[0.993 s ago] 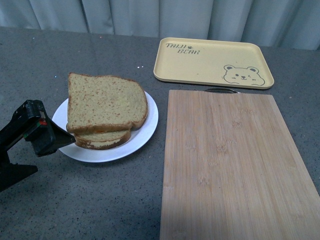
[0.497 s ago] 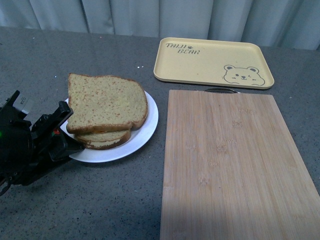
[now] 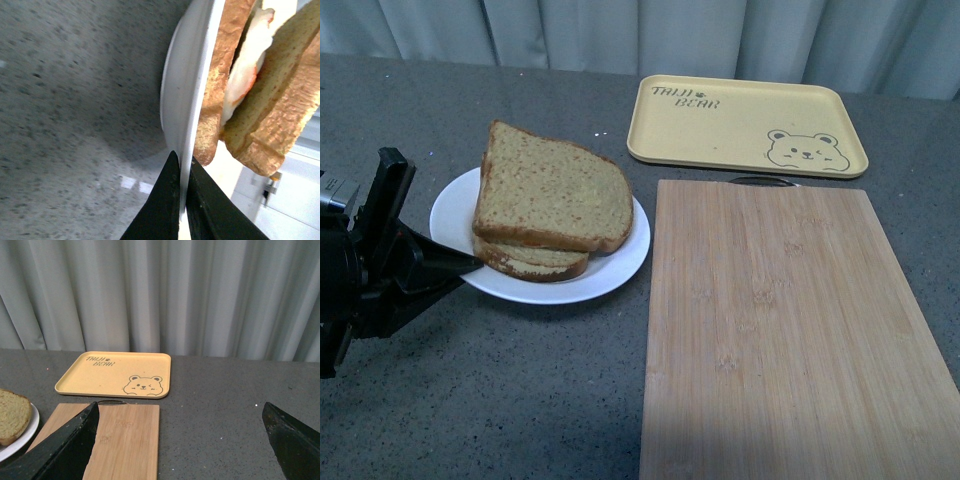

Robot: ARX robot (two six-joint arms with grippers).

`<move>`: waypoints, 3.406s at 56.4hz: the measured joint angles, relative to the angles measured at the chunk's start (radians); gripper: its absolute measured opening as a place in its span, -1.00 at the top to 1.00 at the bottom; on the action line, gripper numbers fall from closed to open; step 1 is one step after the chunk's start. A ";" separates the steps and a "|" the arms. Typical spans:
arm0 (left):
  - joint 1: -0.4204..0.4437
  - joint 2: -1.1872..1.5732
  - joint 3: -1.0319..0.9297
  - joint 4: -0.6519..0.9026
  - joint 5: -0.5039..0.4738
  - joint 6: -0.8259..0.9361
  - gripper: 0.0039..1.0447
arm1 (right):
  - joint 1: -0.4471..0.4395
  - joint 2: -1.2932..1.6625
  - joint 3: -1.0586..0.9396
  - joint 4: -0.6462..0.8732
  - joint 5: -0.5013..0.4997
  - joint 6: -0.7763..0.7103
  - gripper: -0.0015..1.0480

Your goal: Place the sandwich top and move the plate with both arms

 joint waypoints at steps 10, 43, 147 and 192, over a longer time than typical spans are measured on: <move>-0.032 -0.008 -0.026 0.179 0.029 -0.176 0.94 | 0.000 0.000 0.000 0.000 0.000 0.000 -0.82; -0.348 0.218 0.588 -0.104 -0.243 -0.391 0.94 | 0.000 0.000 0.000 0.000 0.000 0.000 -0.82; -0.201 -0.298 -0.082 0.482 -0.756 0.912 0.90 | 0.000 0.000 0.000 0.000 0.000 0.000 -0.82; 0.011 -0.934 -0.473 0.240 -0.531 0.927 0.93 | 0.000 0.000 0.000 0.000 0.000 0.000 -0.82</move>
